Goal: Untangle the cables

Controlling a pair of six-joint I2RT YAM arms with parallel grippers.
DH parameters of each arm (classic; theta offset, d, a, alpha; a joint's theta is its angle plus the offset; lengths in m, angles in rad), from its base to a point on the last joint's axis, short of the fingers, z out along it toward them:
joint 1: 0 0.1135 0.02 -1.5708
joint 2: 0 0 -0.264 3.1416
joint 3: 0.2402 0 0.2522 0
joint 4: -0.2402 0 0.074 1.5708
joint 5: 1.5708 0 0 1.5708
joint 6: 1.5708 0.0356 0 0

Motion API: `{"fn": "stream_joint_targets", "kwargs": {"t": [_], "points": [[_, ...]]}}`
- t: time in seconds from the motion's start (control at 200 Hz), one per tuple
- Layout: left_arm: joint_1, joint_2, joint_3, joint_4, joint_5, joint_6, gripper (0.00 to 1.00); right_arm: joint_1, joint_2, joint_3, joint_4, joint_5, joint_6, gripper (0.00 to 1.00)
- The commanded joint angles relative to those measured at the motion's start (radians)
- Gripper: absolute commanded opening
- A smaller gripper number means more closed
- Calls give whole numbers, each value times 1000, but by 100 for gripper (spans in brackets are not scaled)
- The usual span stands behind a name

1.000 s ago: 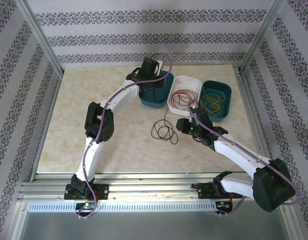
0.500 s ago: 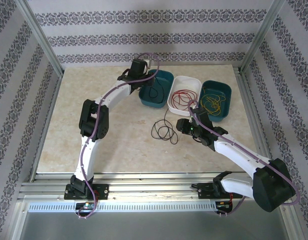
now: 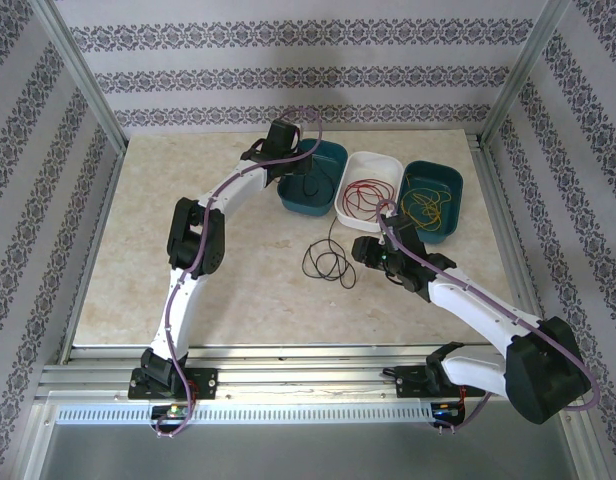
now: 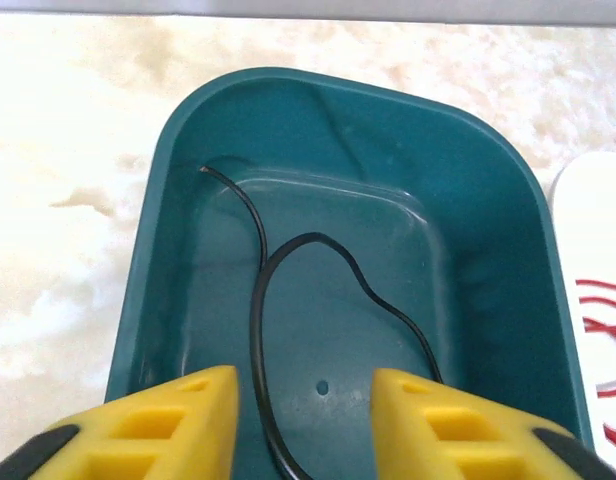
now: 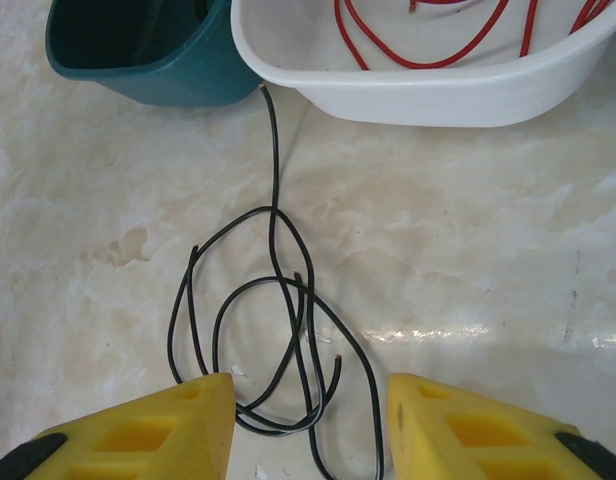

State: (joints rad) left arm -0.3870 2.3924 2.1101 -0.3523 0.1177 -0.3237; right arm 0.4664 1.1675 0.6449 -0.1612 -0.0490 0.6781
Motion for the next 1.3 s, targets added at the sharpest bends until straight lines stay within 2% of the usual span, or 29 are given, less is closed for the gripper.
{"fn": "stream_joint_targets", "kwargs": {"t": [0.0, 0.245, 0.53, 0.779, 0.954, 1.094, 1.294], "points": [[-12, -64, -34, -9, -55, 27, 58, -11, 15, 4, 4, 20, 4, 46], [-15, -169, -113, 15, -118, 44, 100, -14, 51, 12, 3, 15, 8, 48], [-29, -326, -309, 86, -168, 43, 100, -14, 84, 18, 2, 12, 5, 52], [-81, -518, -646, 204, -134, 14, 100, -14, 136, 38, 5, 2, 3, 56], [-118, -620, -858, 200, -107, -50, 100, -9, 181, 70, 5, -12, -6, 55], [-169, -652, -950, 149, -74, -88, 100, -3, 220, 94, 7, -24, -9, 54], [-251, -646, -1006, 127, 12, -119, 84, 10, 260, 114, 15, -31, -7, 54]]}}
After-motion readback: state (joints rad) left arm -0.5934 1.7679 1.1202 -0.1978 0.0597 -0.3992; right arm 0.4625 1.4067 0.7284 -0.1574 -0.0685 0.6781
